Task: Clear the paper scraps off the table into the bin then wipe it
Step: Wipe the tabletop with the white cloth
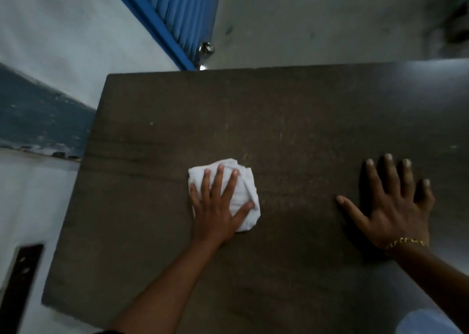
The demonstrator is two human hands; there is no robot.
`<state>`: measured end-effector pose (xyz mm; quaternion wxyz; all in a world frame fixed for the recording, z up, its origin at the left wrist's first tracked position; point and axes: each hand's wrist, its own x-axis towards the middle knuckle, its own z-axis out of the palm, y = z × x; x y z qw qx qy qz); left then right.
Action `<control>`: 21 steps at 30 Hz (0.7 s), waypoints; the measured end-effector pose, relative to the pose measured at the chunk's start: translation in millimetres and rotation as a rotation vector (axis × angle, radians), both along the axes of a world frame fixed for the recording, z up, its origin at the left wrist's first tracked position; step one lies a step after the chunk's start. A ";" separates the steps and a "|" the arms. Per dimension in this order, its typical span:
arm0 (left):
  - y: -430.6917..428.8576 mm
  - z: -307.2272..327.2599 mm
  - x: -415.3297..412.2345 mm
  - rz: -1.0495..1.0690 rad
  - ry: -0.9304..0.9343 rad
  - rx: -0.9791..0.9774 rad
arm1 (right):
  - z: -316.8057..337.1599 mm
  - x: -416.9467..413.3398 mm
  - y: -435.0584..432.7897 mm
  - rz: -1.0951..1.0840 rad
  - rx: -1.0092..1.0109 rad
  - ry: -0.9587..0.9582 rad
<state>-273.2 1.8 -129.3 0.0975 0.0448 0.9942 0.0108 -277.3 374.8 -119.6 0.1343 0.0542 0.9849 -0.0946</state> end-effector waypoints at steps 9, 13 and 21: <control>33.1 -8.7 -178.7 -0.083 0.087 0.031 | -2.0 -4.8 -0.7 -0.027 0.045 -0.026; 37.5 -13.6 -220.4 -0.111 0.112 0.033 | -4.5 -4.5 -0.9 -0.021 0.065 -0.012; 43.0 -14.2 -241.9 -0.075 0.124 0.054 | -6.1 -4.1 0.6 -0.015 0.056 -0.005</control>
